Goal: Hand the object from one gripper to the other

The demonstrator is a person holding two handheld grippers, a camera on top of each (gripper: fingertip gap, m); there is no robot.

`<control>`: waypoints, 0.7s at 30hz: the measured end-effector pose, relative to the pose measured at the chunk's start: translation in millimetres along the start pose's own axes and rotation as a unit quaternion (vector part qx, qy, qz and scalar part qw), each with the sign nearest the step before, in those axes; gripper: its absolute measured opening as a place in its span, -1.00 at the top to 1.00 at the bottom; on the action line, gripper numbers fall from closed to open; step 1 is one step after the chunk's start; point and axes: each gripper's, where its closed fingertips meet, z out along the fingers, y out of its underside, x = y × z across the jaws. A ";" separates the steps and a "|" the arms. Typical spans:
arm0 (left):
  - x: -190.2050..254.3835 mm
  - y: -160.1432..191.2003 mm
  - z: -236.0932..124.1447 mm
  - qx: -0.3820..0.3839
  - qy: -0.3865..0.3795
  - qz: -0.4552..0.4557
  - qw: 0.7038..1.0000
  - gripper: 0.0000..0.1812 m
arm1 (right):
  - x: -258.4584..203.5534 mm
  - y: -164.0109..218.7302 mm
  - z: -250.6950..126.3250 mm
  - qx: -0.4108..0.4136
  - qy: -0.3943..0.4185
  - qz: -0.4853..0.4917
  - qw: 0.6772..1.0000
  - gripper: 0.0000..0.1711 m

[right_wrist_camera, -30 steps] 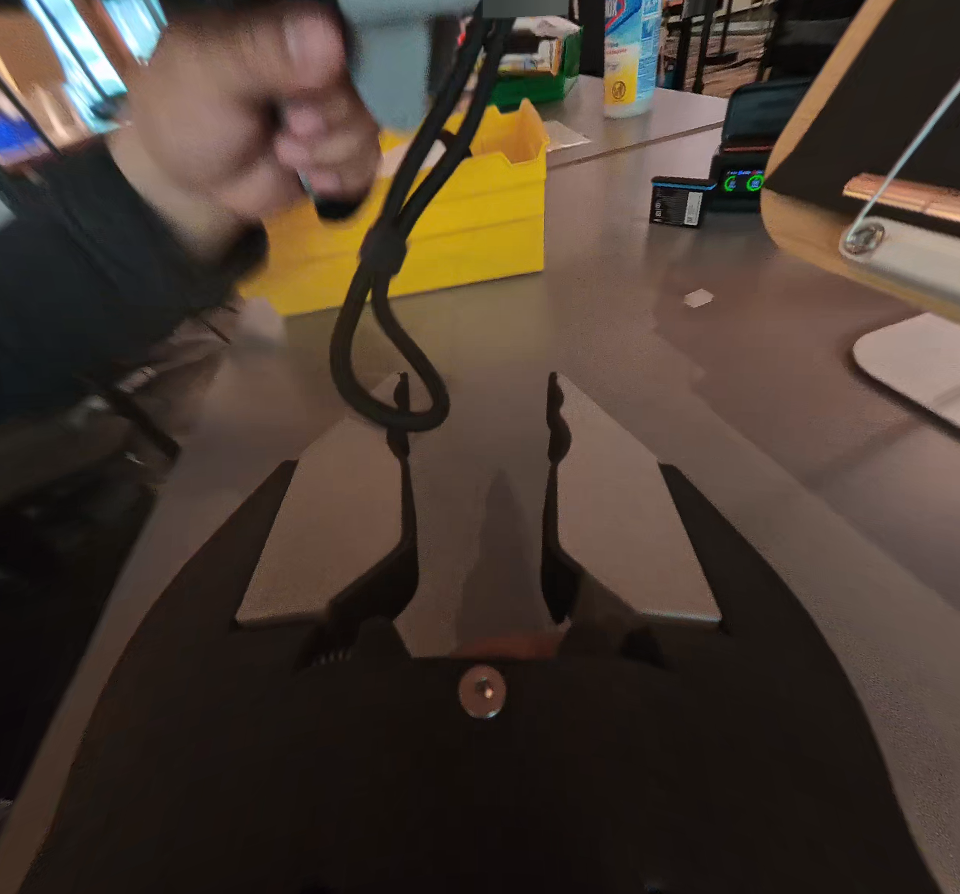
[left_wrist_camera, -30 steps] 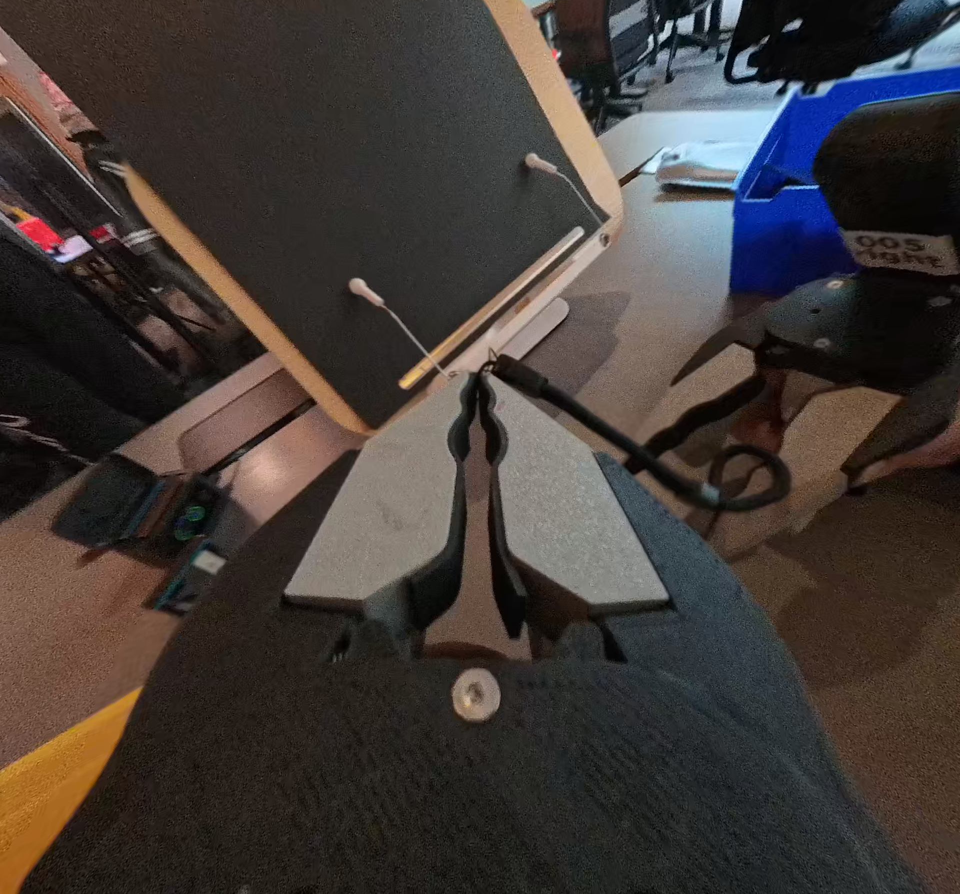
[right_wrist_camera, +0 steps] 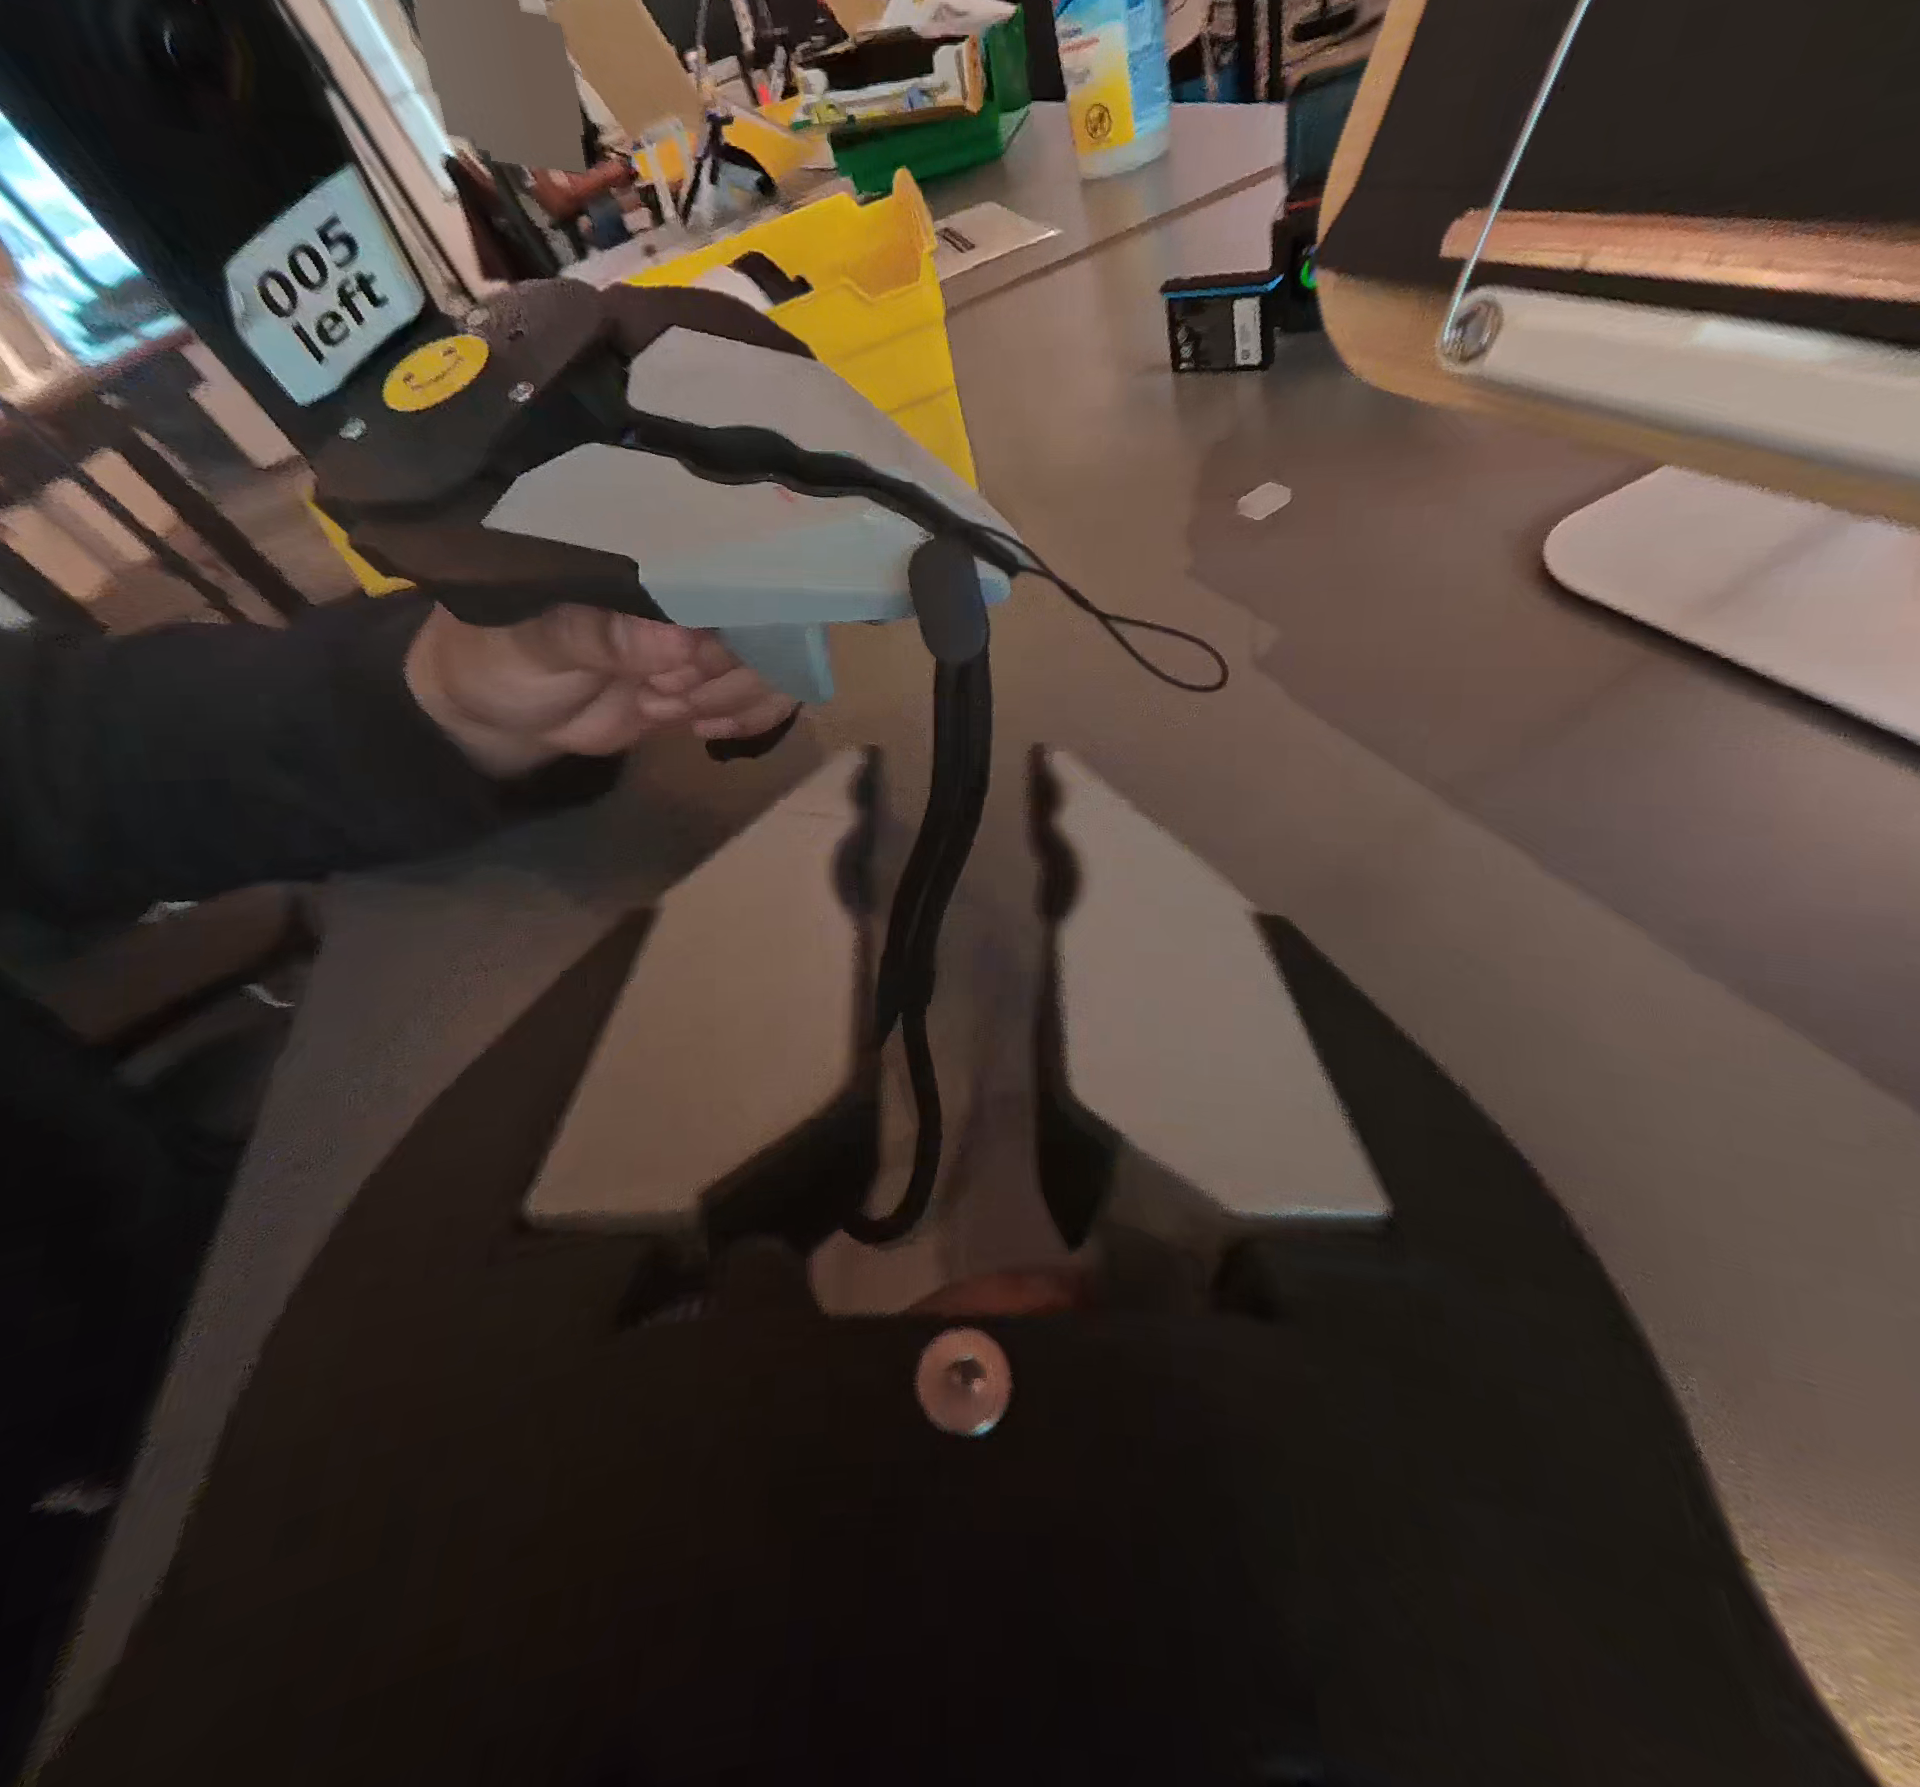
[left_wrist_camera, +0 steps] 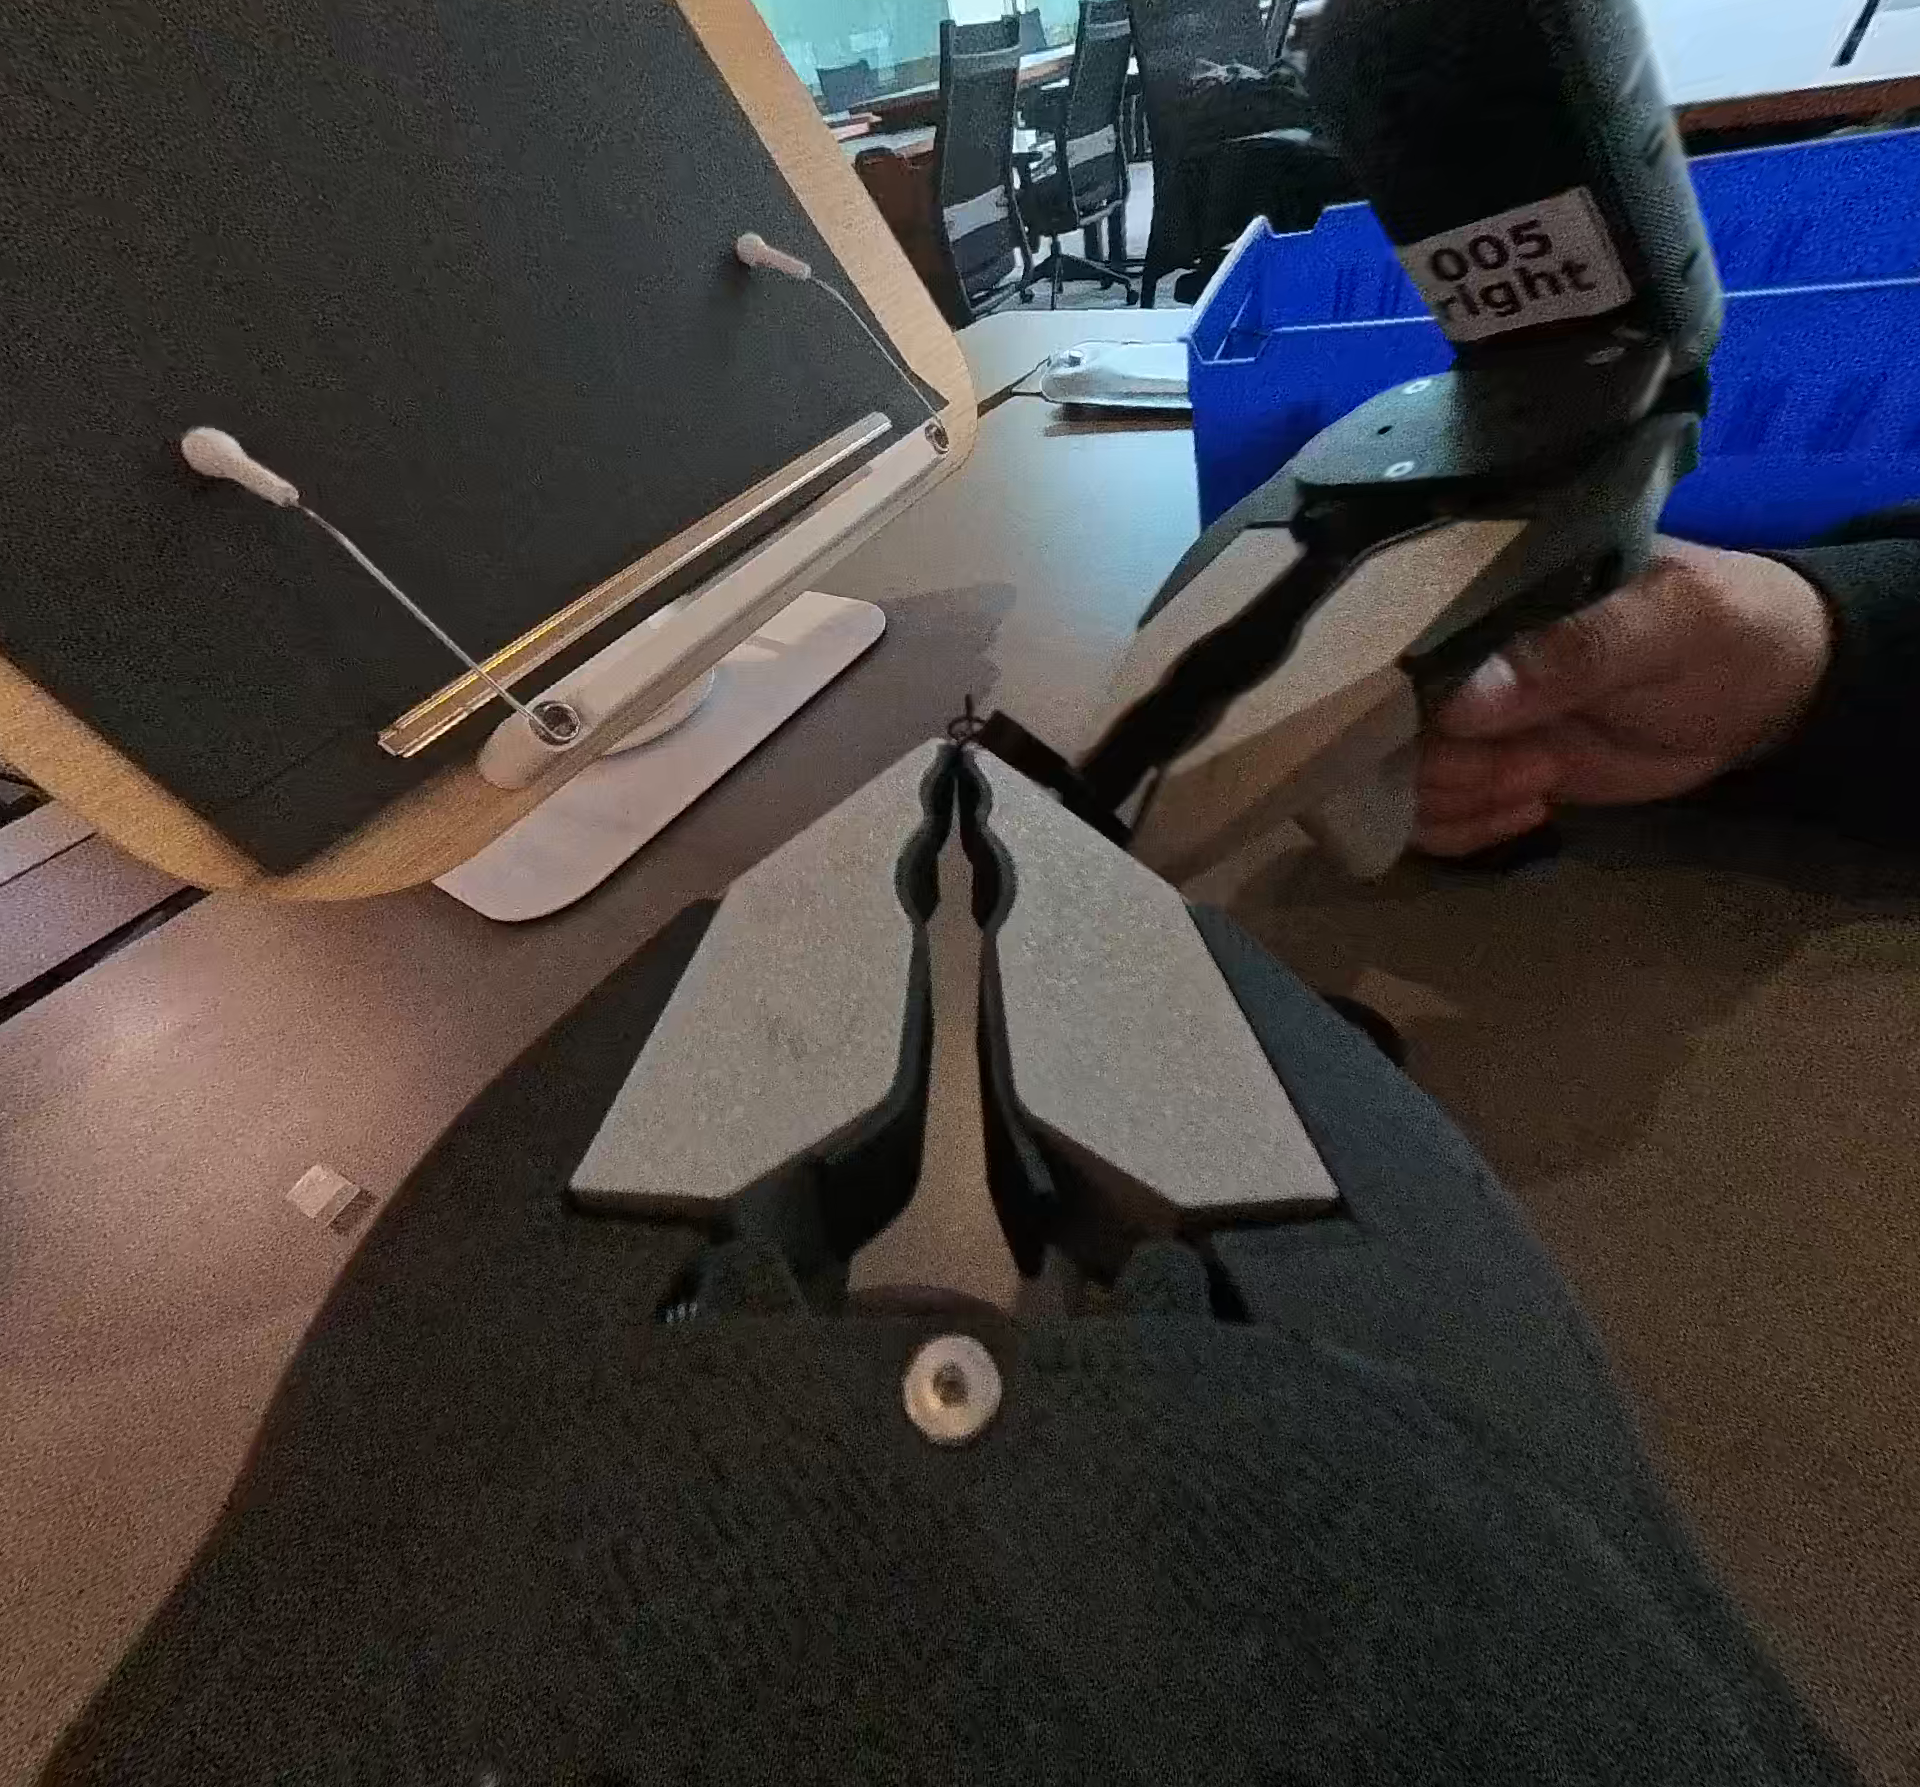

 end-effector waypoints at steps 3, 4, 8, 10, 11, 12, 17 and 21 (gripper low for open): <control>-2.7 0.8 0.4 -0.004 -0.007 -0.015 1.000 1.00 | 1.2 -7.4 -4.4 0.021 0.029 -0.048 0.998 0.96; -5.7 5.3 1.3 -0.017 -0.012 -0.031 0.999 1.00 | 4.1 -9.2 -6.5 0.021 0.043 -0.059 0.997 0.96; -22.4 24.4 2.4 -0.058 -0.048 -0.093 0.993 0.87 | 40.6 -22.6 -29.7 0.032 0.189 -0.114 0.975 0.97; -24.8 34.4 3.2 -0.080 -0.052 -0.093 0.991 0.72 | 55.2 -26.9 -42.2 0.007 0.269 -0.209 0.940 0.97; -25.5 40.0 4.0 -0.096 -0.054 -0.084 0.990 0.67 | 61.1 -28.1 -45.1 -0.013 0.301 -0.260 0.917 0.97; -27.3 43.9 4.7 -0.107 -0.061 -0.067 0.990 0.64 | 66.4 -28.7 -45.6 -0.033 0.328 -0.302 0.894 0.97; -31.2 62.6 9.3 -0.151 -0.094 0.089 0.980 0.57 | 77.1 -25.4 -24.8 -0.089 0.356 -0.431 0.824 0.97; -29.0 50.5 16.5 -0.113 -0.111 0.159 0.974 0.68 | 79.8 -11.4 -7.1 -0.120 0.335 -0.461 0.813 0.97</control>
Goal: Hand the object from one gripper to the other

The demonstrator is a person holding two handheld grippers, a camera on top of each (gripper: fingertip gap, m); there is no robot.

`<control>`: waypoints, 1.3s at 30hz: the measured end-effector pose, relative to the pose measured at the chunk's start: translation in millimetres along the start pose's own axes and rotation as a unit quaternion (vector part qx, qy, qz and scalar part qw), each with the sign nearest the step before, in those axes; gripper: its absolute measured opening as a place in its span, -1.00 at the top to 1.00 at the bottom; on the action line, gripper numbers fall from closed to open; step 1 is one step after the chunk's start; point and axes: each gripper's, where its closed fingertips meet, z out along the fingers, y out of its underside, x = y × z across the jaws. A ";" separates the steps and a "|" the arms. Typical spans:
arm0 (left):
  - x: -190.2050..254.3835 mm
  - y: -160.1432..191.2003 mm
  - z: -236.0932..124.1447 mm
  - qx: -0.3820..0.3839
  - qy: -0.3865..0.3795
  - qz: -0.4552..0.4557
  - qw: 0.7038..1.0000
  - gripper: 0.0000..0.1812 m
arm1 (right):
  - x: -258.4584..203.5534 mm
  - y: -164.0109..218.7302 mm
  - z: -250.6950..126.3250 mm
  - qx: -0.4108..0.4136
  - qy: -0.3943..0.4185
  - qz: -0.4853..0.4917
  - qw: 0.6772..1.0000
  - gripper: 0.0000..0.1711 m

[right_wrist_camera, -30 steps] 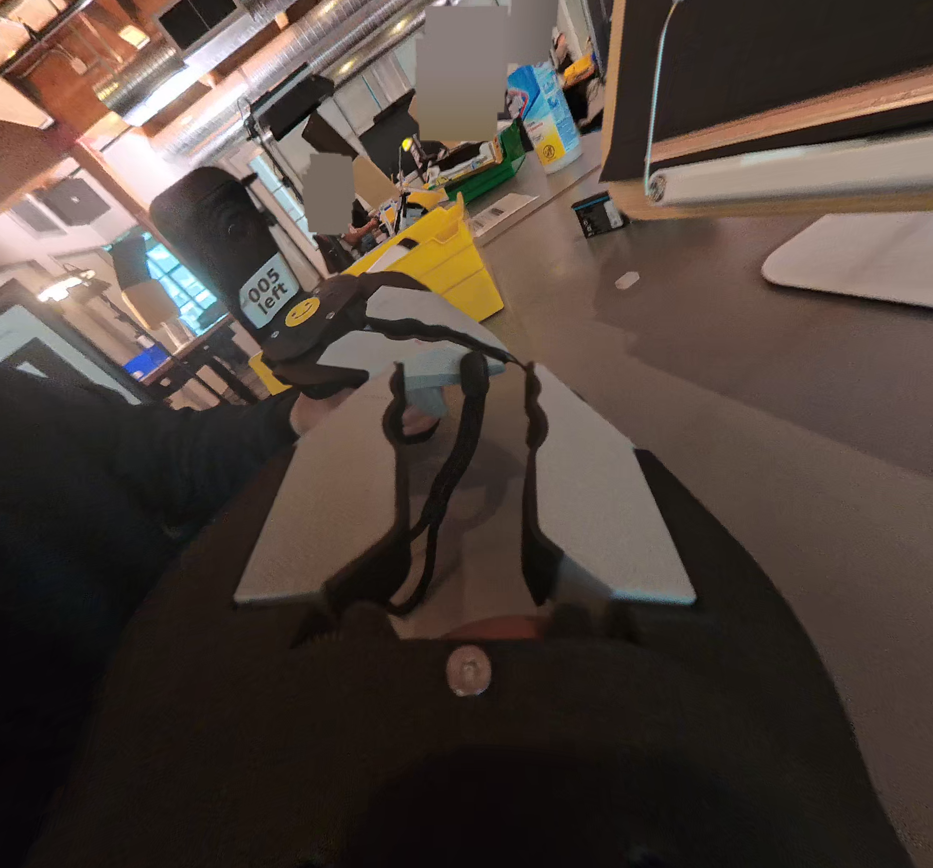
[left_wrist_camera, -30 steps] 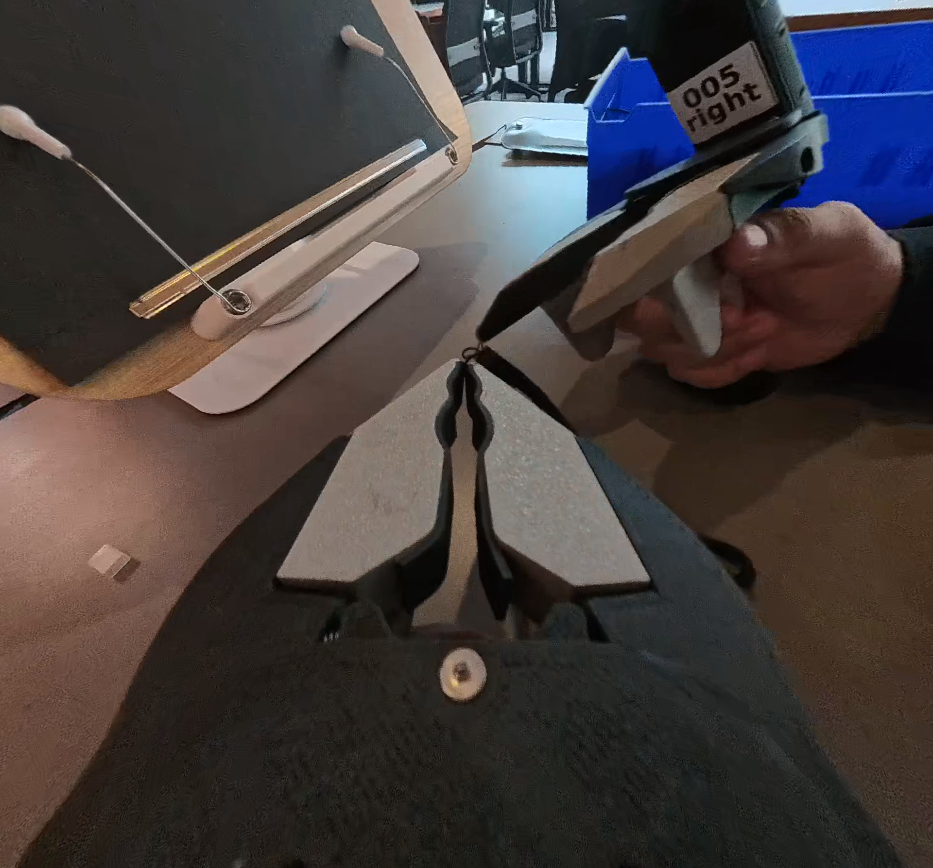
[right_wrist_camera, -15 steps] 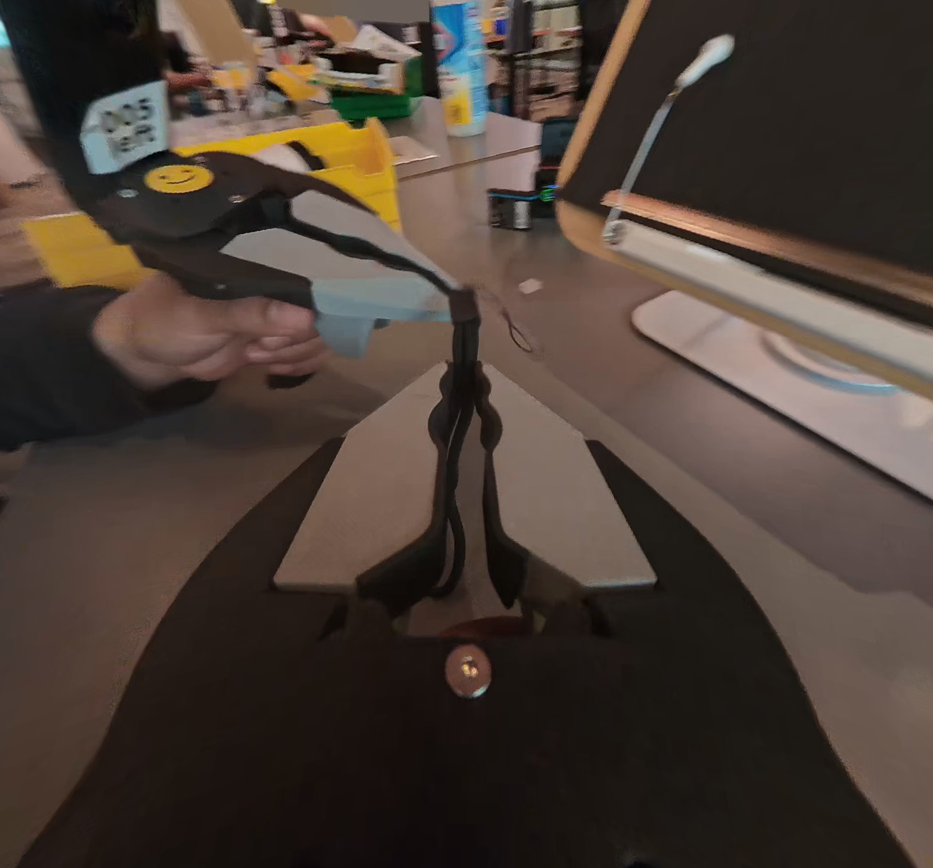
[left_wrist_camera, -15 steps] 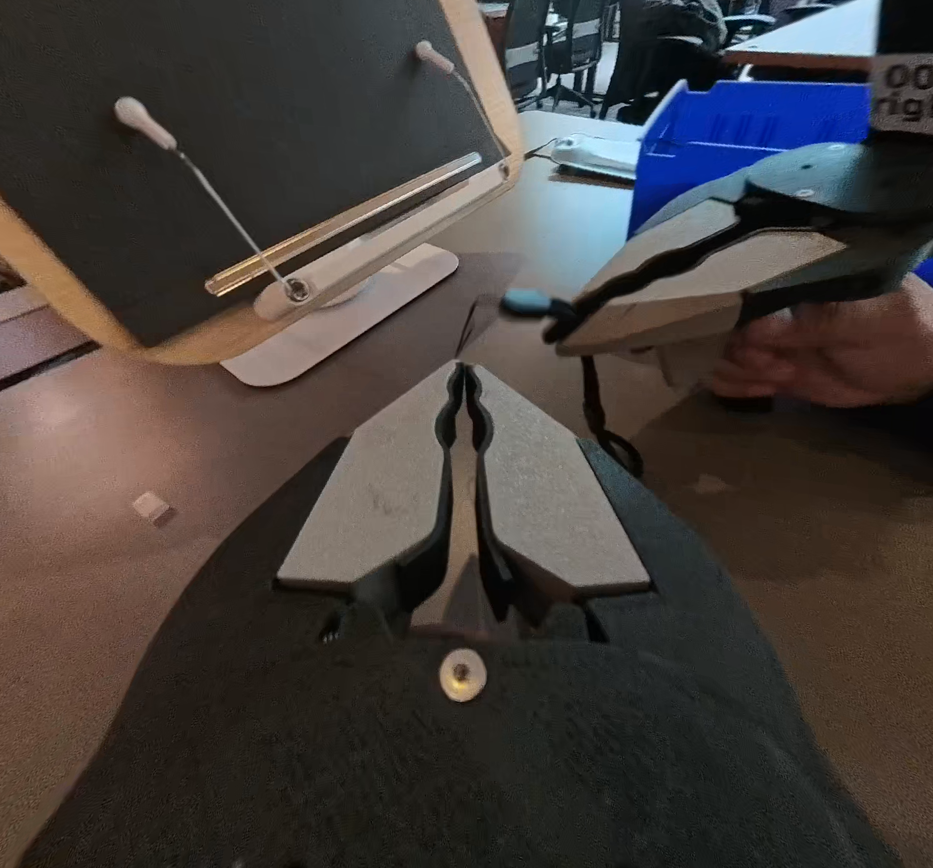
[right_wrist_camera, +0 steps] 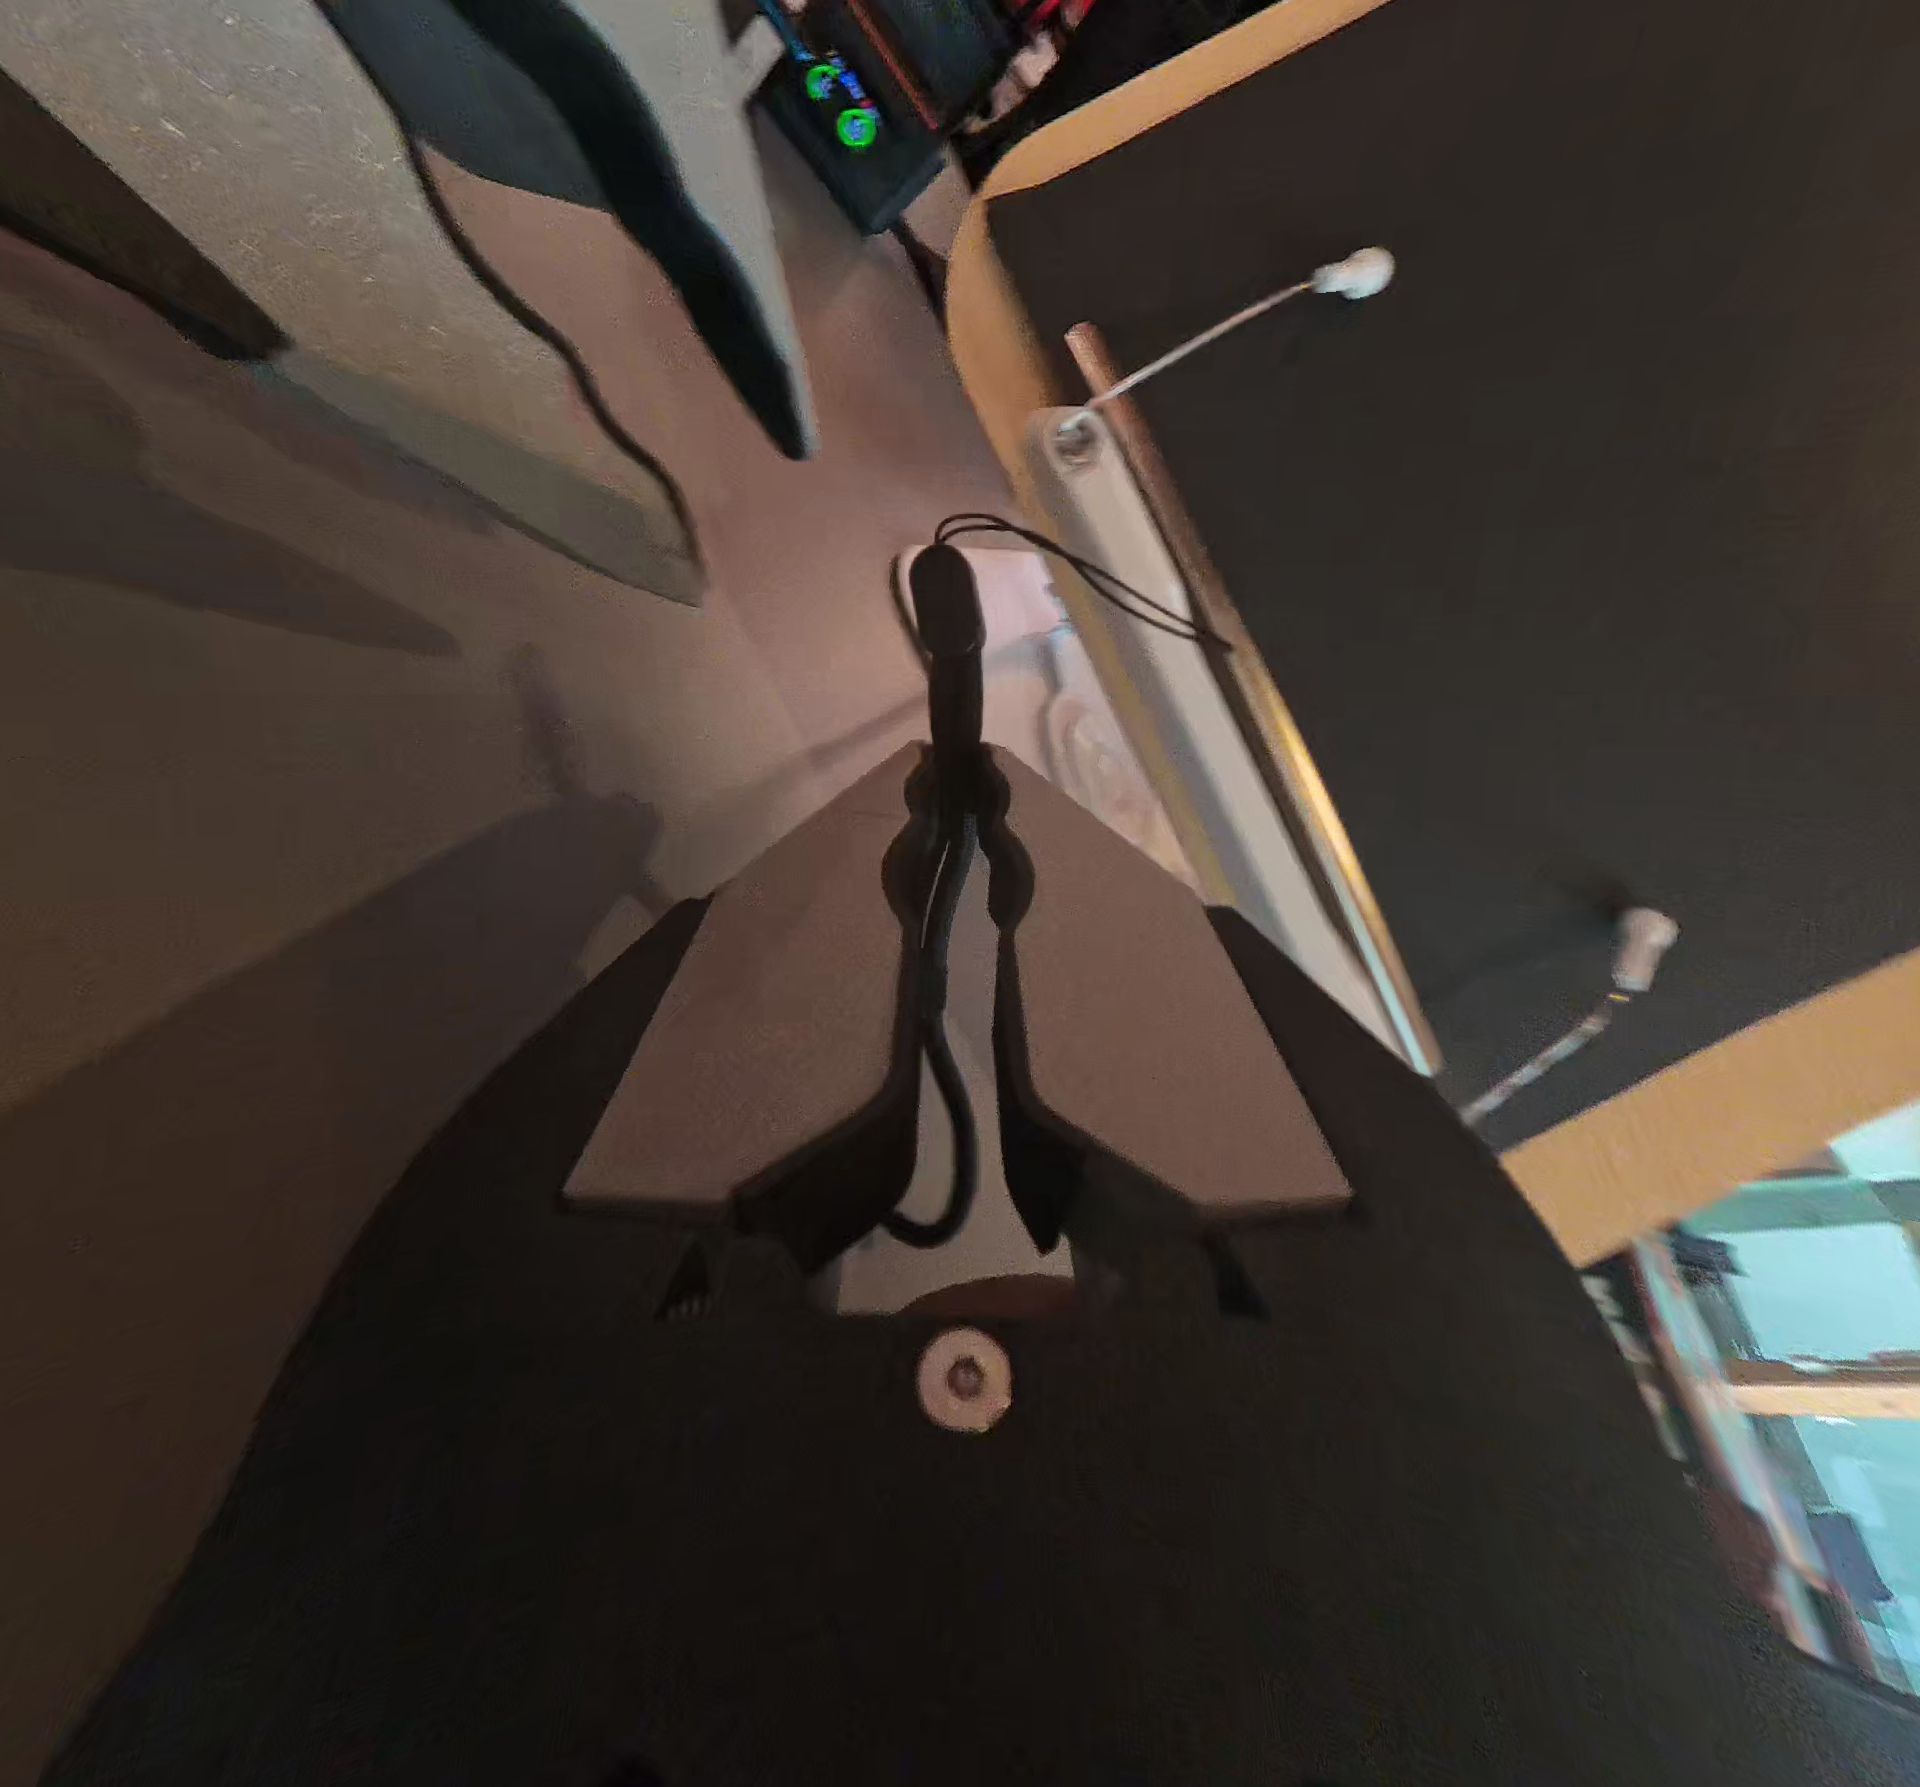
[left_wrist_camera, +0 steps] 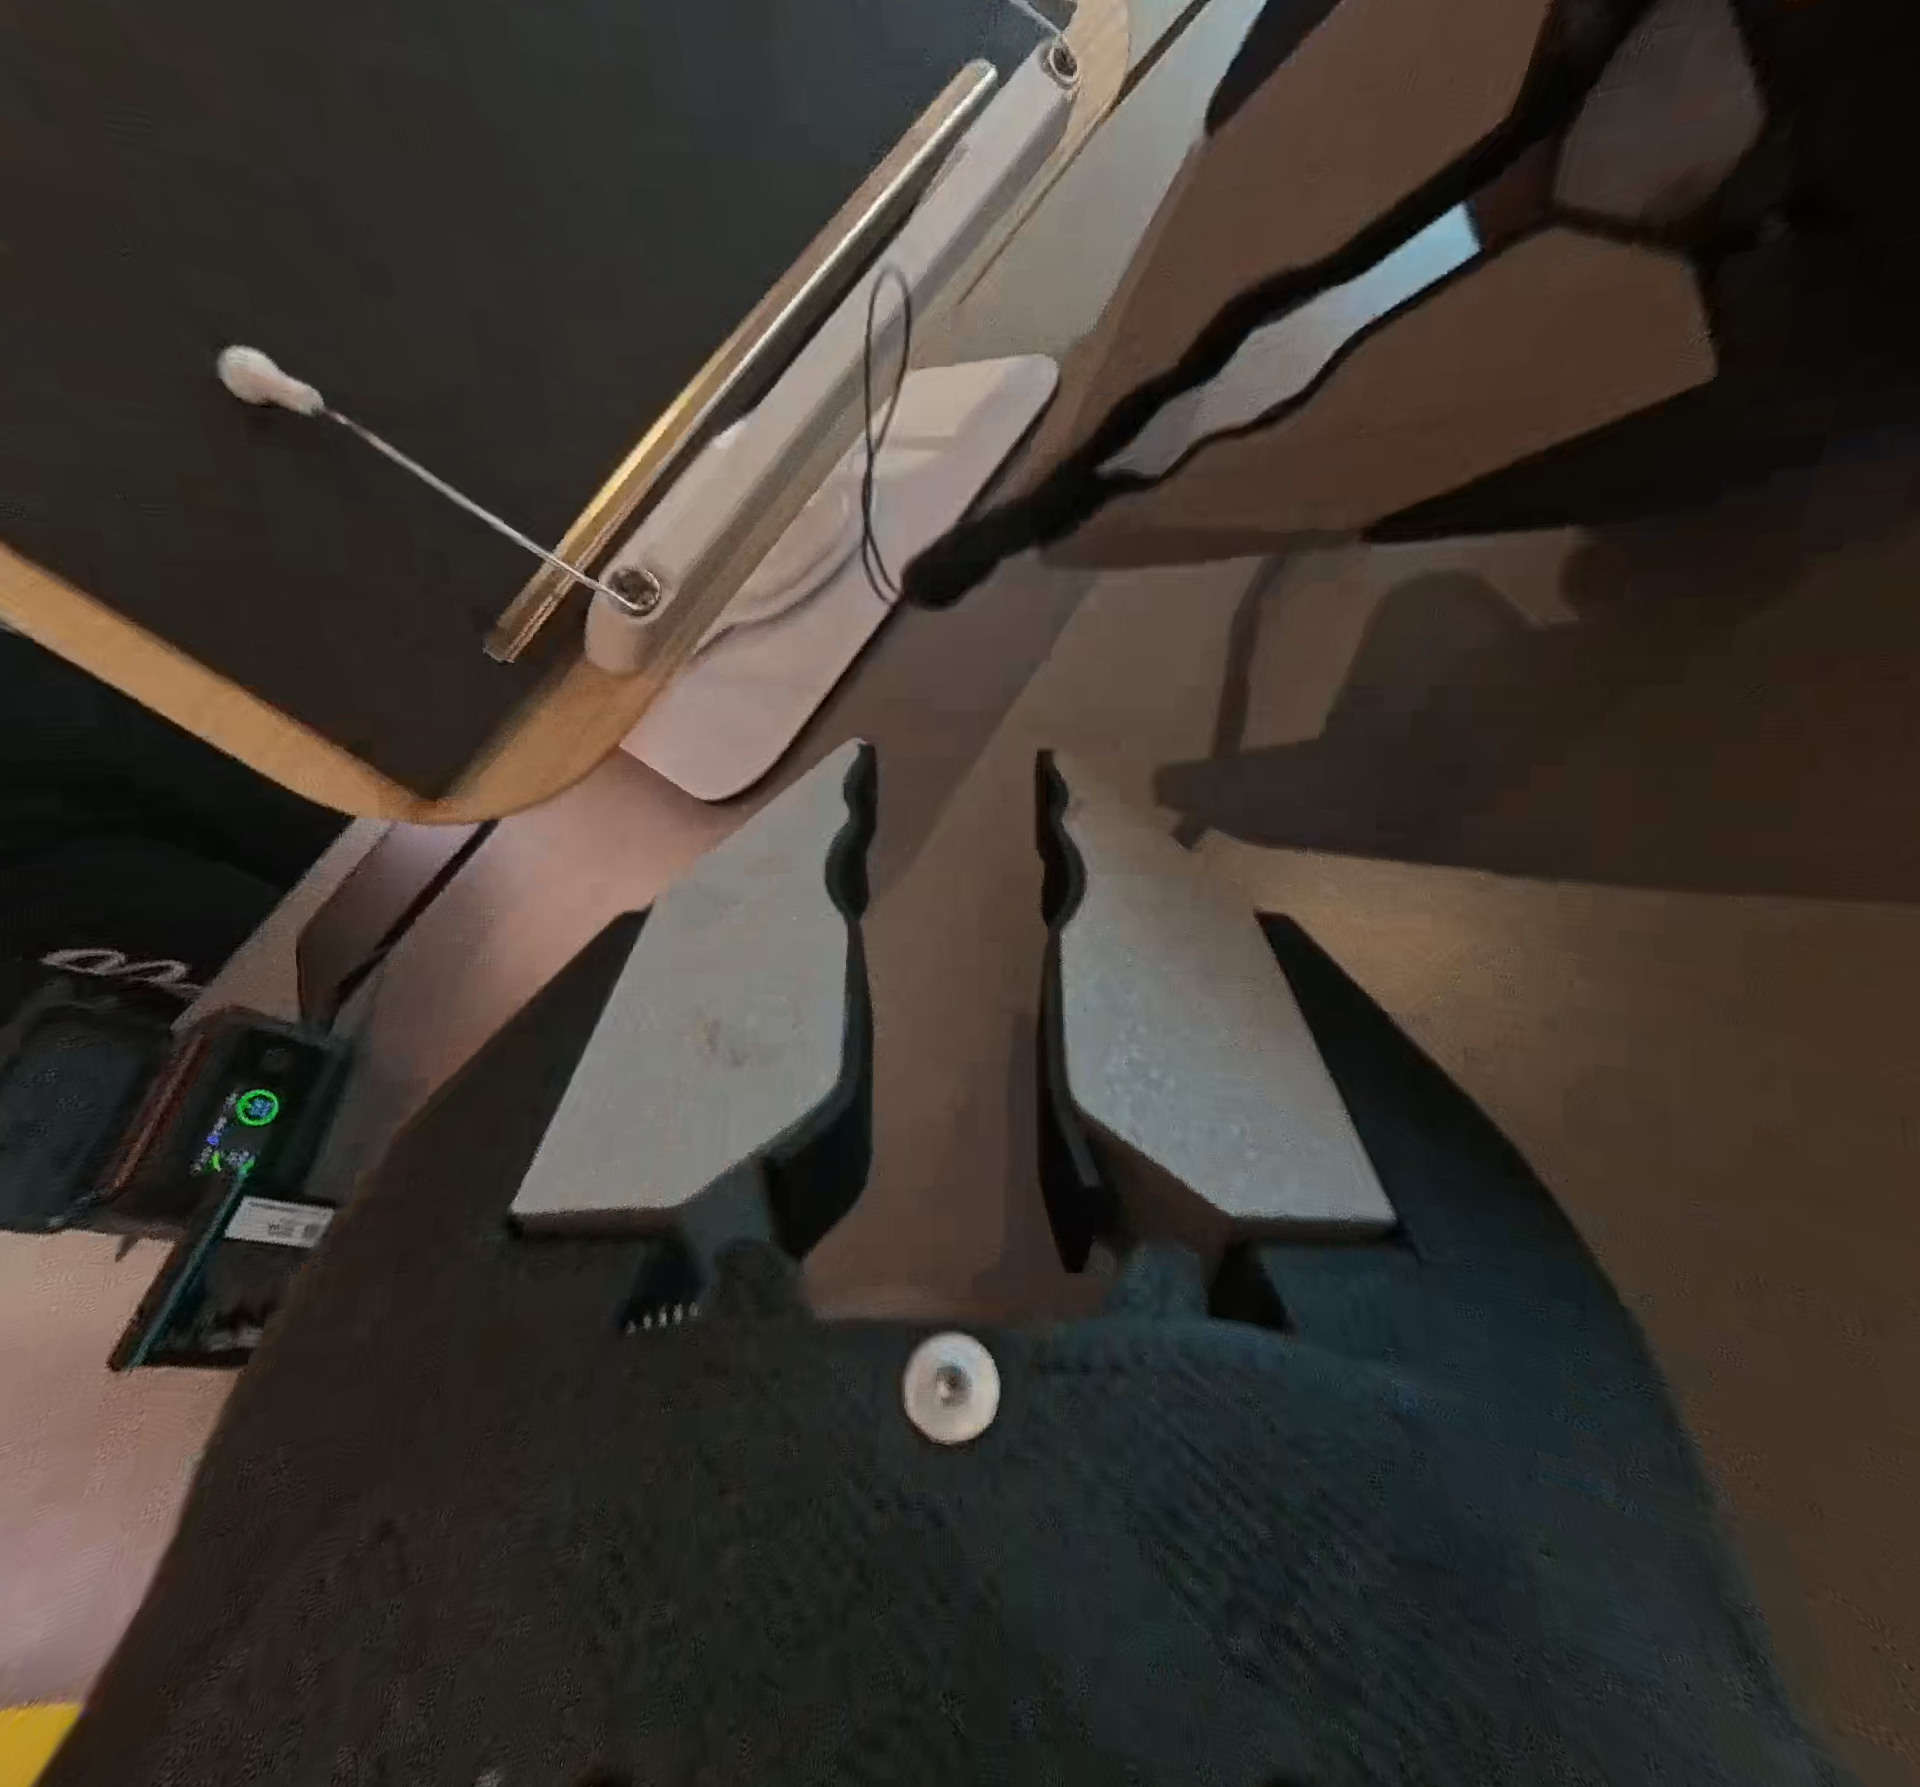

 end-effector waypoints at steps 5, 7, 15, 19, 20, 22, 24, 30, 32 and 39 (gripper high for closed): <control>9.2 -16.9 2.8 0.030 -0.020 0.081 0.996 0.72 | -12.0 0.9 -4.5 -0.003 -0.056 0.036 0.998 0.97; 13.1 -22.8 2.1 0.047 -0.033 0.130 0.990 0.74 | -15.6 0.4 -8.6 0.000 -0.071 0.035 0.997 0.96; 19.5 -21.1 10.4 0.043 -0.071 0.278 0.957 0.86 | -30.0 -14.3 -25.6 0.033 -0.120 0.012 0.992 0.96; 22.2 -23.4 11.4 0.044 -0.076 0.274 0.958 0.88 | -25.1 -12.5 -27.2 0.028 -0.102 -0.005 0.994 0.96; 19.5 -24.1 11.6 0.044 -0.066 0.244 0.967 0.88 | -21.9 -12.7 -27.1 0.029 -0.094 -0.007 0.995 0.96; 13.9 -23.0 13.3 0.041 -0.050 0.193 0.979 0.88 | -17.8 -16.3 -28.0 0.036 -0.088 0.000 0.995 0.97; 13.2 -21.4 14.7 0.037 -0.054 0.199 0.978 0.88 | -18.3 -16.0 -27.4 0.030 -0.096 0.004 0.995 0.97; 9.9 -17.9 17.4 0.032 -0.053 0.182 0.981 0.88 | -16.6 -10.2 -27.3 0.026 -0.113 0.028 0.993 1.00; 10.1 -18.8 17.0 0.034 -0.048 0.159 0.985 0.88 | -15.8 -14.3 -29.9 0.036 -0.124 0.056 0.990 1.00; 12.4 -10.5 20.1 0.030 -0.055 0.173 0.983 0.88 | -16.8 -14.9 -29.5 0.063 -0.115 0.086 0.988 0.93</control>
